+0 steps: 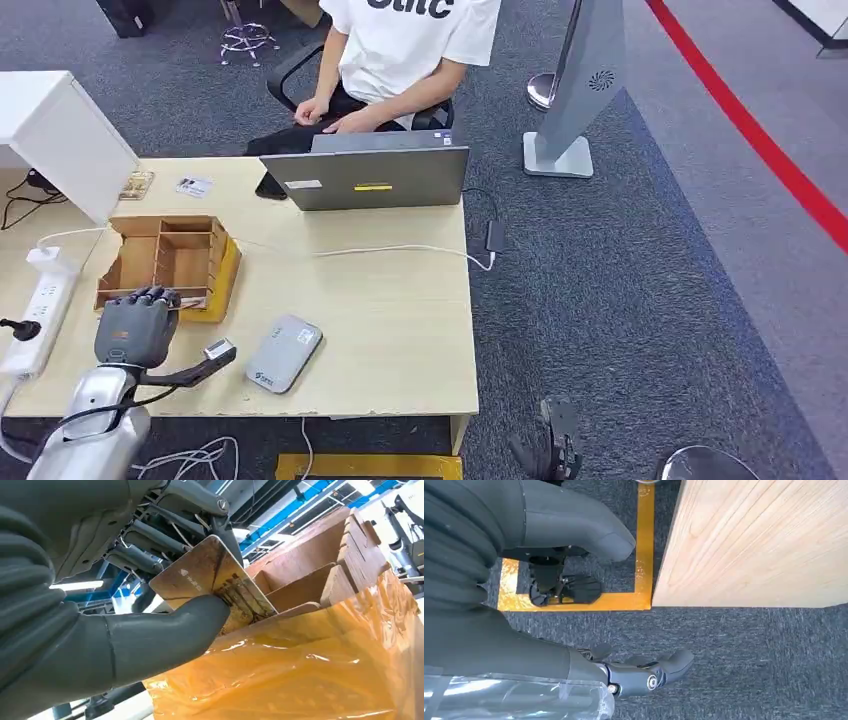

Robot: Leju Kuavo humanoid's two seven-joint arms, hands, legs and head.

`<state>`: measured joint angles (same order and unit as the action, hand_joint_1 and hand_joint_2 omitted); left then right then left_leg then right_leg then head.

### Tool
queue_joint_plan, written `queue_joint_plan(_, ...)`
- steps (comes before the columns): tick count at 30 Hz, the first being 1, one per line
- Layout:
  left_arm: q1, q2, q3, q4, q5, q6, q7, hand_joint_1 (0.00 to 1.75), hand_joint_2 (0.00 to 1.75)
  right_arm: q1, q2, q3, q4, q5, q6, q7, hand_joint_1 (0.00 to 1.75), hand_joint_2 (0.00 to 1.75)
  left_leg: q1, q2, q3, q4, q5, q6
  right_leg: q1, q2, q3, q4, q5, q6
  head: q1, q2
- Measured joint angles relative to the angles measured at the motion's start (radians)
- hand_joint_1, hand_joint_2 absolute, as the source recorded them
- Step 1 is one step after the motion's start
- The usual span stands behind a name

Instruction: Pass the card to the sensor for recognition and then transmit it.

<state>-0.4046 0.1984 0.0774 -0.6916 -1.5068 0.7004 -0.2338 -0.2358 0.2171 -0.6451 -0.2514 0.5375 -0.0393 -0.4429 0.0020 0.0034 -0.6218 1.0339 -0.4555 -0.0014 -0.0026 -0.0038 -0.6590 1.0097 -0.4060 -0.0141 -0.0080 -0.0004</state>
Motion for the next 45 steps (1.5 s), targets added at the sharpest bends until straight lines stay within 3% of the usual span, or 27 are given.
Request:
queue_joint_plan(5,-0.001,0.000,0.000,-0.004,-0.011,0.000,0.000,1.75,1.75,-0.001,0.000,0.000,0.000,0.000,0.000,0.000,0.00,1.75,0.000,0.000,0.000,0.000,0.000,0.000,0.000,0.000,0.000,0.000,0.000,0.000,0.000,0.000)
queue_joint_plan(13,-0.015,-0.015,0.013,-0.133,0.019,-0.003,-0.044,1.75,1.75,-0.008,0.000,0.002,0.000,0.006,-0.001,0.008,0.00,1.75,0.000,0.000,0.000,0.000,0.000,0.000,0.000,0.000,0.000,0.000,0.000,0.000,0.000,0.000)
queue_joint_plan(19,-0.108,-0.042,0.012,-0.267,0.042,-0.090,-0.047,1.75,1.75,-0.021,0.005,0.006,0.001,0.016,-0.001,0.017,0.00,1.75,0.000,0.000,0.000,0.000,0.002,0.000,0.000,0.000,0.000,0.000,0.002,-0.001,0.000,0.000)
queue_joint_plan(23,-0.126,-0.059,0.004,-0.313,0.039,-0.103,-0.044,1.75,1.75,-0.022,0.007,0.007,0.002,0.018,0.000,0.020,0.00,1.75,0.000,0.000,0.000,0.000,0.002,0.000,0.000,0.000,0.000,0.000,0.002,-0.001,0.000,0.000)
queue_joint_plan(44,-0.142,-0.068,-0.002,-0.322,0.027,-0.104,-0.011,1.75,1.75,-0.025,0.014,0.008,0.005,0.019,0.011,0.021,0.00,1.75,0.000,0.000,0.000,0.000,0.002,0.000,0.000,0.000,0.000,0.000,0.002,-0.001,0.000,0.000)
queue_joint_plan(45,-0.142,-0.066,-0.003,-0.319,0.027,-0.104,-0.011,0.02,1.75,-0.025,0.014,0.008,0.005,0.019,0.011,0.021,0.00,1.75,0.000,0.001,0.000,0.000,0.002,0.000,0.000,0.000,0.000,0.000,0.002,-0.001,0.000,0.000)
